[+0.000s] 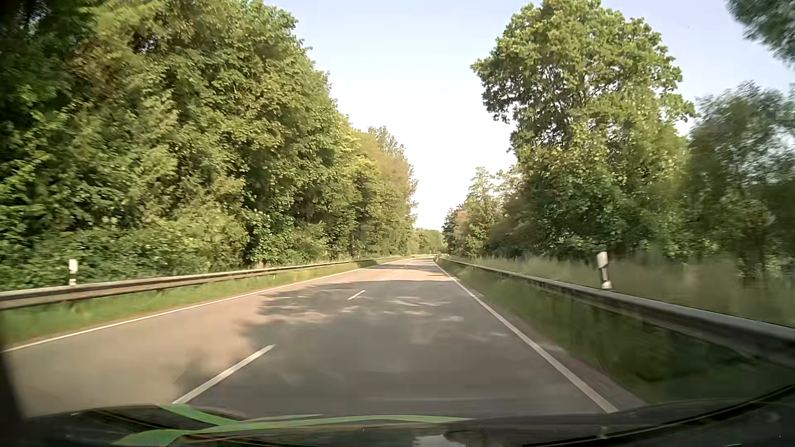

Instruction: Follow the waypoints while adhering to traffic rules and regulations

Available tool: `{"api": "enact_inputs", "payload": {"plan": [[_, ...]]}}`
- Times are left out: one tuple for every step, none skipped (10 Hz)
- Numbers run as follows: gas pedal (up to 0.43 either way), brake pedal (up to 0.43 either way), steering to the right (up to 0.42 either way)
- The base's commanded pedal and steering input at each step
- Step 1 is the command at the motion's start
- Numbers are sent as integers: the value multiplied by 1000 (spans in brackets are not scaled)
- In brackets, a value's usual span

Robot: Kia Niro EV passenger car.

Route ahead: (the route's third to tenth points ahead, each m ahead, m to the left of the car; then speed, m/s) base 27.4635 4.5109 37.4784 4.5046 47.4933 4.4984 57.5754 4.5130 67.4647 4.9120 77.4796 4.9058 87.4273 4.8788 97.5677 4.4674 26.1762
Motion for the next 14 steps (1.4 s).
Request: {"api": "enact_inputs", "payload": {"plan": [[87, 0, -7], [98, 0, -9], [130, 0, -9], [150, 0, -8], [157, 0, -7], [169, 0, -6], [189, 0, -5], [189, 0, -4], [189, 0, -4], [197, 0, -4], [197, 0, -3], [197, 0, -3], [197, 0, -3], [197, 0, -3]]}}
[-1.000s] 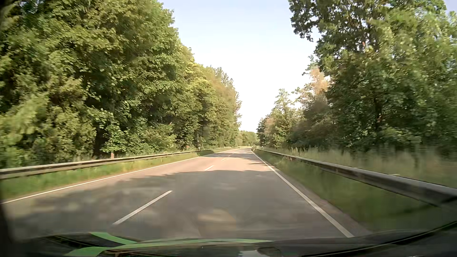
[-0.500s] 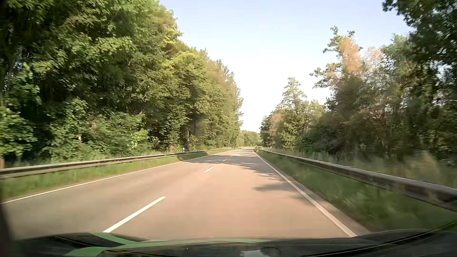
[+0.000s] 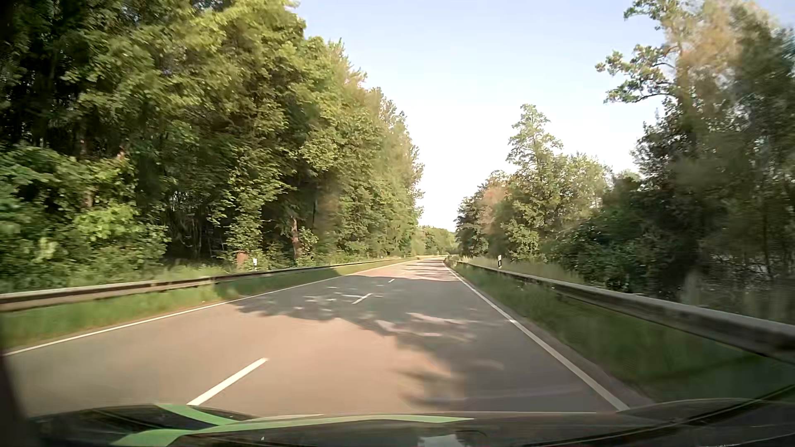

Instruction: Follow the waypoints while adhering to traffic rules and regulations

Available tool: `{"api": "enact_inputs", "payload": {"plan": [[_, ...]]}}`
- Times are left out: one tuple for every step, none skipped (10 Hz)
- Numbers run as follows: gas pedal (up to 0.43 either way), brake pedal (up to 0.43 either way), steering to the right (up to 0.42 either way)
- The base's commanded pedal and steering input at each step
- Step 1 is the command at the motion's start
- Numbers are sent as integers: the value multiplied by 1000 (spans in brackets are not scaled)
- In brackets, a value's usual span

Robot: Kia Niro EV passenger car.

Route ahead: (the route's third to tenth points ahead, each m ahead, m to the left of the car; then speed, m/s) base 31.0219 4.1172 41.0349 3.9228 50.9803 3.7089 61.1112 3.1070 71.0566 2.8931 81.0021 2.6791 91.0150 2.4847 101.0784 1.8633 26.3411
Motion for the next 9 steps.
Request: {"api": "enact_inputs", "payload": {"plan": [[209, 0, -2], [209, 0, -3], [209, 0, -2], [197, 0, -2], [169, 0, -2], [150, 0, -3], [150, 0, -2], [150, 0, -2], [169, 0, -2]]}}
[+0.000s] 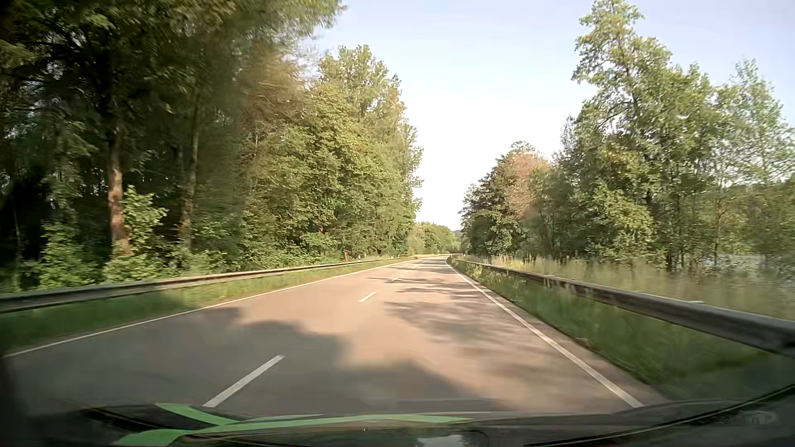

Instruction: Follow the waypoints while adhering to traffic rules and regulations

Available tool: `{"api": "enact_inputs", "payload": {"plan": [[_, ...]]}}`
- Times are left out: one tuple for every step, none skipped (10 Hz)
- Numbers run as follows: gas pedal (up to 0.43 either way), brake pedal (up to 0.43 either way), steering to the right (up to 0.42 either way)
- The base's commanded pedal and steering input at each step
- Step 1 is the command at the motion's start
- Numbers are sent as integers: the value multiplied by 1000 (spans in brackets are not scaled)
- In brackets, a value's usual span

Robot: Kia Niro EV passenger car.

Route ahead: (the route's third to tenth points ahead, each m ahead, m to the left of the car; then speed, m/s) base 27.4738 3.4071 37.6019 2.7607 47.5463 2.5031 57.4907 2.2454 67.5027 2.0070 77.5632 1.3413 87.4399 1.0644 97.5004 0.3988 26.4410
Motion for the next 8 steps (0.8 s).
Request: {"api": "enact_inputs", "payload": {"plan": [[209, 0, -2], [228, 0, -1], [248, 0, 0], [260, 0, 0], [268, 0, 0], [268, 0, 0], [268, 0, 0], [268, 0, 0]]}}
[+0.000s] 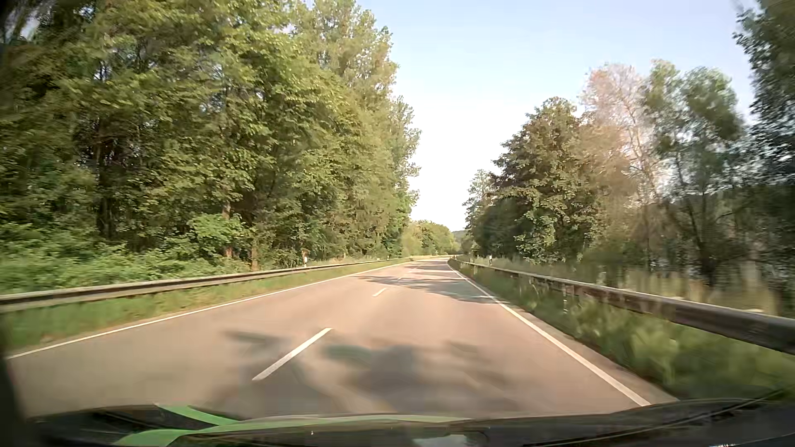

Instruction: Follow the waypoints while adhering to traffic rules and regulations

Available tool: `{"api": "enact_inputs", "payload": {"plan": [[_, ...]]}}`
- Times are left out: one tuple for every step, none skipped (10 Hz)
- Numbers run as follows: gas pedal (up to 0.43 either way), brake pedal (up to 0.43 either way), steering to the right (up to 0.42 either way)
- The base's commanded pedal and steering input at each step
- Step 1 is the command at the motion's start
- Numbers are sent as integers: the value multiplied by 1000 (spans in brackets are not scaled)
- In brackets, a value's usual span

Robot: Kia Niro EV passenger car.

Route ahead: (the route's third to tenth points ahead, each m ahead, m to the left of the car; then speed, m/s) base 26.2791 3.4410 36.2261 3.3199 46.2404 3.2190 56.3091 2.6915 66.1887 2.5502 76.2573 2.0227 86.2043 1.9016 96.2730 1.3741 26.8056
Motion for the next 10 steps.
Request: {"api": "enact_inputs", "payload": {"plan": [[268, 0, 0], [248, 0, 0], [220, 0, 0], [209, 0, 0], [209, 0, 0], [209, 0, 0], [220, 0, 0], [228, 0, 0], [248, 0, 0], [260, 0, 0]]}}
